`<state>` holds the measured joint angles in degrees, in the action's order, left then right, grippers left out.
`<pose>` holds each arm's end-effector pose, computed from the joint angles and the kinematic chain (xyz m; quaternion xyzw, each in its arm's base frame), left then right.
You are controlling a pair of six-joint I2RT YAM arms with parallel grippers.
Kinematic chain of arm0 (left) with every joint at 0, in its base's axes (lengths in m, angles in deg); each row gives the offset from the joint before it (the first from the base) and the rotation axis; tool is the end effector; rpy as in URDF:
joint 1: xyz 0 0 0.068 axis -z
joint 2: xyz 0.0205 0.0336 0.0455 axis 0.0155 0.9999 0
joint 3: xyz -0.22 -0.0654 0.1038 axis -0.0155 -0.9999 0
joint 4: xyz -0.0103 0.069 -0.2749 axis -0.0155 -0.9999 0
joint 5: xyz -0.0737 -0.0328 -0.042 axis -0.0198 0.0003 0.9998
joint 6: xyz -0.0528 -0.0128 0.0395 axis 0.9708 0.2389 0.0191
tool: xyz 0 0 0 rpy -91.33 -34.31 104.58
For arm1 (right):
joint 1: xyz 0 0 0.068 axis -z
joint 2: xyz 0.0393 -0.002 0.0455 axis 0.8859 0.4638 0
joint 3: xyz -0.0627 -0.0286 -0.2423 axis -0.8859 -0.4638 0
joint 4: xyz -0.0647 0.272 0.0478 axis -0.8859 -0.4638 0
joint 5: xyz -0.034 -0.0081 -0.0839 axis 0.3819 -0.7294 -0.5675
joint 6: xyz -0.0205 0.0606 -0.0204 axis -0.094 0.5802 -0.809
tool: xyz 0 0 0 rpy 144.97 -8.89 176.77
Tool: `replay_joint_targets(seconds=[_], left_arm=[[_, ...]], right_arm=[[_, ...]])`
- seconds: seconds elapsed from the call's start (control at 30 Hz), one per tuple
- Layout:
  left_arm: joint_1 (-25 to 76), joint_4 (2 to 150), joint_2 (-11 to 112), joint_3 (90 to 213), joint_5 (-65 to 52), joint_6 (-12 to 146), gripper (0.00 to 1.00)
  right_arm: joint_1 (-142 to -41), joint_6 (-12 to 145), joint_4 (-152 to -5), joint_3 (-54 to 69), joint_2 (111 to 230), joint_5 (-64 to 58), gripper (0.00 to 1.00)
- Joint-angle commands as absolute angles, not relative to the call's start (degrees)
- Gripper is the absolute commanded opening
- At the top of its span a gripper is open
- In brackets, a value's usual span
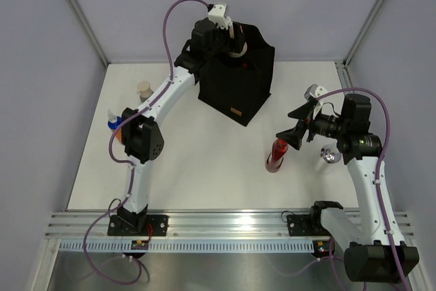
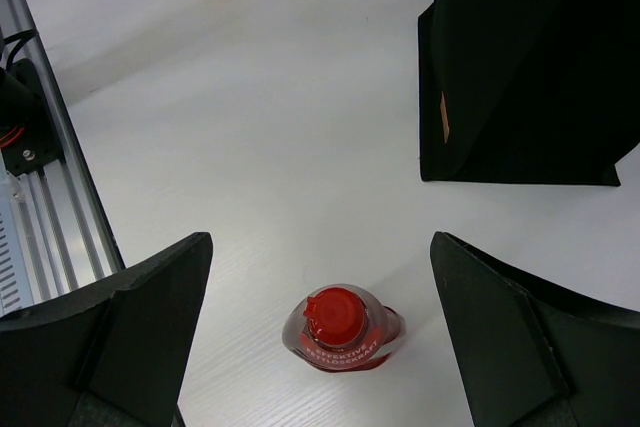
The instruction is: Place the personal care products into the canvas bag
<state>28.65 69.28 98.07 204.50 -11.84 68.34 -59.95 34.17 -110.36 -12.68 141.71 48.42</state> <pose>0.4752 -0.2723 0.3756 0.1218 0.7160 -0.2659 0.6339 0.2281 0.0364 0.3304 -0.3944 0.6857 0.3073 0.5290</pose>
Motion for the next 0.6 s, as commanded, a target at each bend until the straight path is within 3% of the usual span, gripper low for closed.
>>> replay_joint_targets(seconds=[0.0, 0.57], left_arm=[[26.89, 80.41, 94.78, 206.43, -11.46, 67.35, 0.00], [27.06, 85.68, 104.62, 203.79, -29.65, 43.36, 0.00]], right_arm=[[-59.55, 34.80, -108.43, -12.38, 142.39, 48.35, 0.99], [-59.55, 34.71, -108.52, -12.20, 144.50, 47.65, 0.99]])
